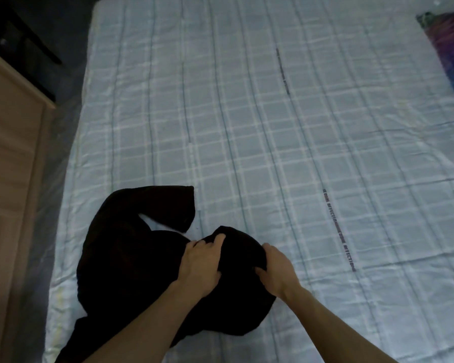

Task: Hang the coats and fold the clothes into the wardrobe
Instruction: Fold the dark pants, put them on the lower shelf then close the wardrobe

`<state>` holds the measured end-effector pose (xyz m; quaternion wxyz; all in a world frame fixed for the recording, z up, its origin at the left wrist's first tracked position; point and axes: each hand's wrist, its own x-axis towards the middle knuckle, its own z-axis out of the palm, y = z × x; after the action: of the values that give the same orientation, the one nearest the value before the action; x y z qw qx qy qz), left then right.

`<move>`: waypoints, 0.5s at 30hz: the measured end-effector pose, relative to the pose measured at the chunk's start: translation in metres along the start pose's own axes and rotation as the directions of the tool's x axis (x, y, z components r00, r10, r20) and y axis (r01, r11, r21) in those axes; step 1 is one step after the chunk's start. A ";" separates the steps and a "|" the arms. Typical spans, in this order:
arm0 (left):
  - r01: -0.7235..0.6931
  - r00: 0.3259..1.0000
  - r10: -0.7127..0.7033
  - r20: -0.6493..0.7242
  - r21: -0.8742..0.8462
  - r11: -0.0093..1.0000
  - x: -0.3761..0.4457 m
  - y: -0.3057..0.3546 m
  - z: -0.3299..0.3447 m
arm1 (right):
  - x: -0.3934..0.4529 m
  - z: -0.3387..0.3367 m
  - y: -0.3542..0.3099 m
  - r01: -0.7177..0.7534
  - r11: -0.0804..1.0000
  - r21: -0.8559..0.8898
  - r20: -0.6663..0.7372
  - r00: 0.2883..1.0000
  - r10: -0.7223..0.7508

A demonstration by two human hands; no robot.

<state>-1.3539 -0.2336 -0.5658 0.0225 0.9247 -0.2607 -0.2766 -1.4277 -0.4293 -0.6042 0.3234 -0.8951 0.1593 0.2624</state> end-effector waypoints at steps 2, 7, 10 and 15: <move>0.014 1.000 -0.014 -0.023 -0.010 1.000 -0.013 0.003 0.001 | -0.011 0.000 -0.002 0.036 0.999 0.025 -0.041 0.999 -0.035; 0.068 0.994 -0.080 -0.071 -0.153 0.986 -0.054 0.001 -0.001 | -0.042 -0.009 -0.015 0.081 0.992 0.101 -0.179 0.982 -0.062; 0.088 0.974 -0.148 -0.172 -0.316 0.945 -0.084 -0.004 -0.008 | -0.061 -0.028 -0.032 0.112 0.973 0.203 -0.347 0.937 -0.036; 0.125 0.950 -0.245 -0.192 -0.487 0.864 -0.128 -0.007 -0.039 | -0.101 -0.076 -0.074 0.305 0.906 0.292 -0.577 0.812 -0.088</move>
<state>-1.4207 -0.1681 -0.4699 0.2508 0.9396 -0.0906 -0.2148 -1.4486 -0.4134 -0.4600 0.4527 -0.8662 0.1970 -0.0771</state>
